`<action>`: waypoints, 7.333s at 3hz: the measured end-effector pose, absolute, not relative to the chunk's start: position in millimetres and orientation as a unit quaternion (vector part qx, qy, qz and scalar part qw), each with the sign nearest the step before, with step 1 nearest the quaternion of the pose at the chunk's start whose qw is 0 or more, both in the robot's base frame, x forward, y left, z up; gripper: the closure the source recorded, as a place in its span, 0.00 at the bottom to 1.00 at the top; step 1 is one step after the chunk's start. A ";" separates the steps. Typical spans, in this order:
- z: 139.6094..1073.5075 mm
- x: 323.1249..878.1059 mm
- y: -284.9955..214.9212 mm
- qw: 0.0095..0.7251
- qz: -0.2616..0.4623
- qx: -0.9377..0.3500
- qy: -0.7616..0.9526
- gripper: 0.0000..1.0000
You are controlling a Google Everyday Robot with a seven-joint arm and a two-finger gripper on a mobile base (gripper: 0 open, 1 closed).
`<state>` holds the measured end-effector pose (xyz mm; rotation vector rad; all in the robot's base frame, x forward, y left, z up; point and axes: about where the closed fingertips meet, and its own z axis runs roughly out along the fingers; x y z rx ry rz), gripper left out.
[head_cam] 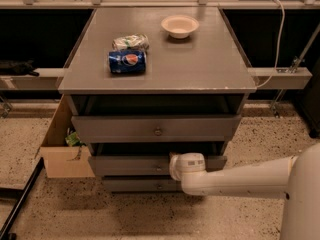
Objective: Open middle drawer
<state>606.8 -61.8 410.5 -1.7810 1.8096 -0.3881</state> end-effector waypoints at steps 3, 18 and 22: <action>413.4 603.1 -62.3 0.283 -0.144 -0.664 0.677 0.82; 392.9 602.2 -77.5 0.262 -0.105 -0.632 0.722 1.00; 385.0 589.1 -73.6 0.257 -0.090 -0.629 0.728 1.00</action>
Offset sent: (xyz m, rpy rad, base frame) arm -0.3371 -0.1211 -0.1086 0.1780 0.1077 -0.1412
